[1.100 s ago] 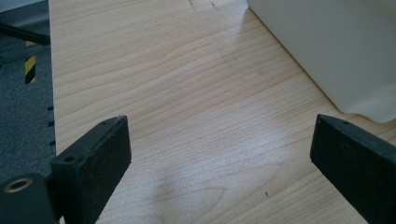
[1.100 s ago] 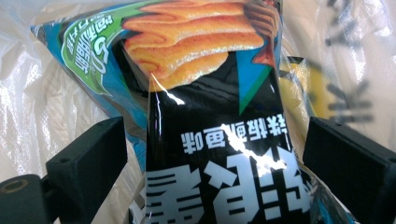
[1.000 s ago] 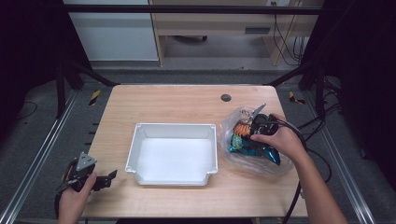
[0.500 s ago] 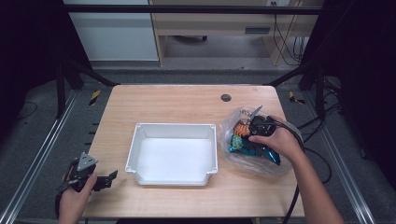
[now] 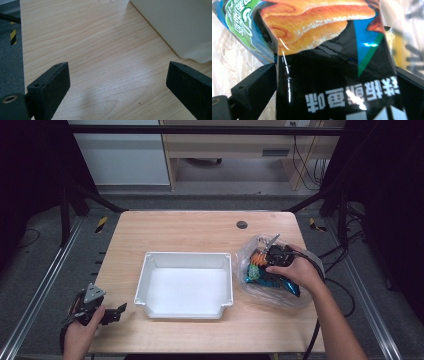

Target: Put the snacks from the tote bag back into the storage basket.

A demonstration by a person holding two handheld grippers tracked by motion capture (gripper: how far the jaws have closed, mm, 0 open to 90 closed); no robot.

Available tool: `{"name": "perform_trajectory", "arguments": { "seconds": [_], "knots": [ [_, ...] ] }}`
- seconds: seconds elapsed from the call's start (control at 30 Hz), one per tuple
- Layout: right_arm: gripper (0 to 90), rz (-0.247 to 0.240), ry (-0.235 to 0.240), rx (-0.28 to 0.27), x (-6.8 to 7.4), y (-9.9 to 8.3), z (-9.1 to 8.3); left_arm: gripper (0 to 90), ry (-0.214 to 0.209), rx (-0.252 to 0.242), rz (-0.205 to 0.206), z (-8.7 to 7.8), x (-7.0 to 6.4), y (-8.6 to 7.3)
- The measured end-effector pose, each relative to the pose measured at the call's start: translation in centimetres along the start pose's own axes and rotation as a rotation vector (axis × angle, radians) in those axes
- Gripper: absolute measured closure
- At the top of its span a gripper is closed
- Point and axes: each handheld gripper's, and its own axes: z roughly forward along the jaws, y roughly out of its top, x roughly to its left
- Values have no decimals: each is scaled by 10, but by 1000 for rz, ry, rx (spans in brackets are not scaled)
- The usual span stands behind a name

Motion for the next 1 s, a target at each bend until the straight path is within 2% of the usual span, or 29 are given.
{"name": "perform_trajectory", "arguments": {
  "seconds": [0.17,0.23,0.5,1.0],
  "knots": [
    [24,-4,4,16,2,0,4,49,-2,2,4,0,0,0],
    [23,12,1,19,3,0,5,49,-2,3,5,0,-1,0],
    [25,-3,0,21,3,-1,6,49,-2,0,1,0,0,0],
    [176,-26,14,21,2,-5,2,49,-7,7,11,0,-1,0]
  ]
}}
